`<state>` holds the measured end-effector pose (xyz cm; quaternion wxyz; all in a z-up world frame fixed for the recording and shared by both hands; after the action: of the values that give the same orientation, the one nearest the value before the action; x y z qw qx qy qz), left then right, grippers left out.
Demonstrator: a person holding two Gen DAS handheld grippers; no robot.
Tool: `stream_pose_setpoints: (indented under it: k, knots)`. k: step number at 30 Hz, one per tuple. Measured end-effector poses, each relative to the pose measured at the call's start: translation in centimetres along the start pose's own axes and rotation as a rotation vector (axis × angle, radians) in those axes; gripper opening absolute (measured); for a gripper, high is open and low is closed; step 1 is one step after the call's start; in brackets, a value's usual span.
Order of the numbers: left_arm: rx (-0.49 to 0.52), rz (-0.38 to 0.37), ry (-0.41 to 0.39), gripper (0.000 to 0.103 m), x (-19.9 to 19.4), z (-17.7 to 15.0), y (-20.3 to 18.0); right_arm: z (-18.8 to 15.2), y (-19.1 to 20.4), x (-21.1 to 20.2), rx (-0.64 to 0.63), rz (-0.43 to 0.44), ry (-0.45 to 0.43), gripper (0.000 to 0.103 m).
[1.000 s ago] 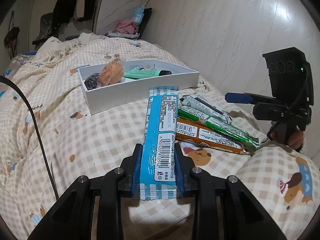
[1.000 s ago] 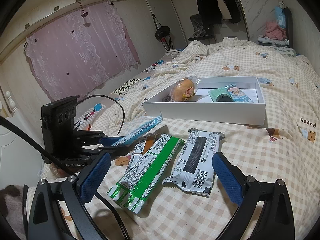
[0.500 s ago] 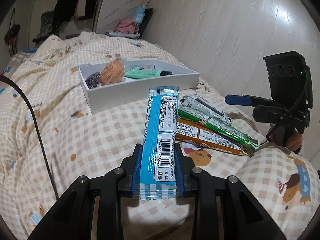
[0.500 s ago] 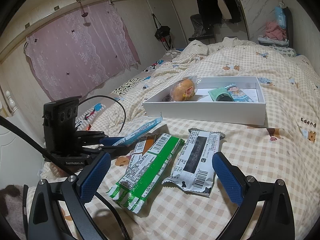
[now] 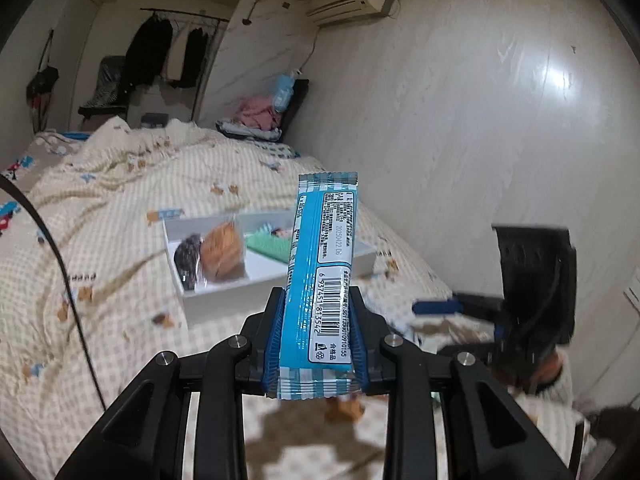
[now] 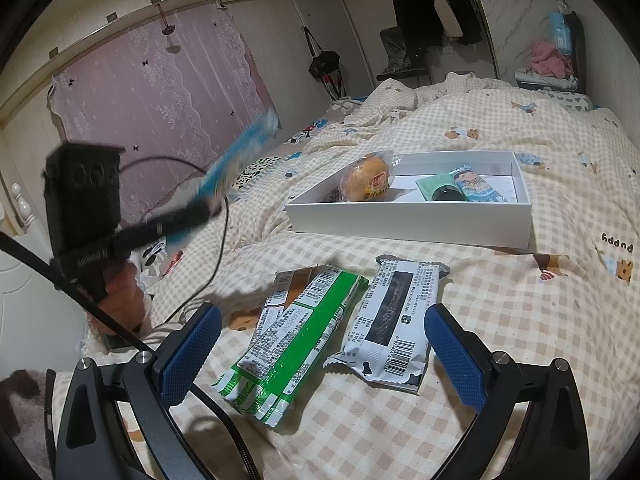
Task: Organize objects
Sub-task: 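Hold the blue packet up with the left gripper while the right gripper moves toward the white packet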
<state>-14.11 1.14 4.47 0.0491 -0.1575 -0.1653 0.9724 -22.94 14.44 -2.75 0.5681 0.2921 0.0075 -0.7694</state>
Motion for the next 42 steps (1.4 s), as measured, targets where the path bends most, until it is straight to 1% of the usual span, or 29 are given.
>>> stream_pose_setpoints:
  k: [3,5,7,10,13,16,18,24,42]
  knots:
    - [-0.013,0.023,0.024,0.033,1.6,0.6,-0.2,-0.1,0.0,-0.1,0.001,0.0,0.0,0.102]
    - [-0.005,0.039,0.046,0.033,2.5,0.2,-0.3,-0.1,0.0,-0.1,0.001,0.0,0.001,0.102]
    - [0.02,0.047,0.064,0.033,2.8,-0.7,-0.6,-0.1,0.0,0.0,0.002,0.001,0.001,0.102]
    - [0.066,0.047,0.07,0.033,2.9,-1.5,-1.1,-0.1,0.0,-0.1,0.001,0.001,0.002,0.102]
    - [0.089,0.052,0.071,0.033,2.8,-2.2,-1.4,-0.1,0.0,-0.1,0.002,0.002,0.002,0.102]
    - [0.117,0.054,0.102,0.033,3.3,-3.2,-1.5,-0.1,0.1,-0.2,0.004,0.001,0.003,0.102]
    - [0.139,0.071,0.115,0.033,3.5,-3.8,-1.6,-0.1,0.1,-0.2,0.003,0.001,0.003,0.102]
    - [0.151,0.054,0.105,0.033,3.3,-3.8,-1.9,-0.1,0.1,-0.1,0.003,0.001,0.004,0.102]
    - [0.189,0.05,0.126,0.033,3.7,-4.2,-2.5,0.0,0.1,-0.1,0.007,0.002,0.006,0.102]
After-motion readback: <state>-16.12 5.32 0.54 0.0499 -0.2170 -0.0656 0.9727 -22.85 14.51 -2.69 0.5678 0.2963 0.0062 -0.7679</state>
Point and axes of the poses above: each gripper's, at about its wrist camera, not at the fingertips, and x roughly the way its jaws point, y to its left, z to its top, the point moved 6 cm from there along x, roughly the way its jaws point, and after that the axes turned 10 degrees about -y, right-handed, at the moved point
